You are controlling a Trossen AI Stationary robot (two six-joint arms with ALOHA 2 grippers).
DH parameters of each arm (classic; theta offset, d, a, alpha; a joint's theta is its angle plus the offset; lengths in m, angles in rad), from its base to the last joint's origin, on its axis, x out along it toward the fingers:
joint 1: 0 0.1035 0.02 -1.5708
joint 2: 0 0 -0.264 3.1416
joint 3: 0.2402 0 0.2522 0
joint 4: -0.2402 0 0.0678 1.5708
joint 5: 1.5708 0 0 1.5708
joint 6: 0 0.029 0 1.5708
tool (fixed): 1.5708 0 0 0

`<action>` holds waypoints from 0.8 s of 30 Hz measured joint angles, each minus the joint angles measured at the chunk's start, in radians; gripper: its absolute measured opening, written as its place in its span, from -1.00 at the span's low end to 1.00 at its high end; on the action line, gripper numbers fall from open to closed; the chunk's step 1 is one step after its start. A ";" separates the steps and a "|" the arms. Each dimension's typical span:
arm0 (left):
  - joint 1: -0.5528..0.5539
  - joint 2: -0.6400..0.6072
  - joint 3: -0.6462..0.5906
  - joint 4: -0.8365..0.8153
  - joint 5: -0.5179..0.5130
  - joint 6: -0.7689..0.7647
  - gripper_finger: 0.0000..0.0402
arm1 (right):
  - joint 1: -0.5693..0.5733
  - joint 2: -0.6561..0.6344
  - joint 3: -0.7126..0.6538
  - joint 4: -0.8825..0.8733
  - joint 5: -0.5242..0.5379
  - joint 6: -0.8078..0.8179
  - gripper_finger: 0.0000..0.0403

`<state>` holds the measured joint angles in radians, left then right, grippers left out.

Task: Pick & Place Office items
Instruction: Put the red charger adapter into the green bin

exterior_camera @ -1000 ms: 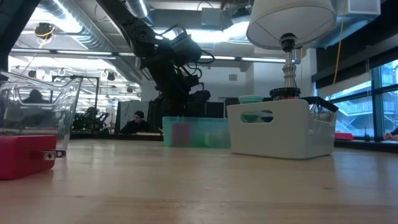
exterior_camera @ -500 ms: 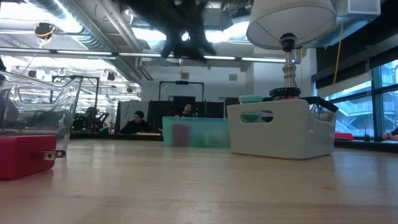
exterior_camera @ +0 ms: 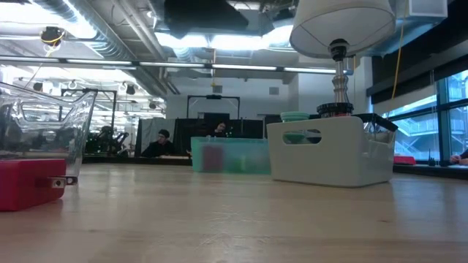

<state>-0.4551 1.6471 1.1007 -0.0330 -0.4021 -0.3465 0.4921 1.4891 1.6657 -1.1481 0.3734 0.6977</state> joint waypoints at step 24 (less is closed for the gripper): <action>-0.210 0.053 0.000 -0.176 -0.067 -0.317 0.42 | 0.000 0.000 0.000 0.004 0.001 0.000 0.54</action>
<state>-0.6647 1.7000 1.1007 -0.2089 -0.4696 -0.6631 0.4923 1.4891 1.6657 -1.1442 0.3740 0.6975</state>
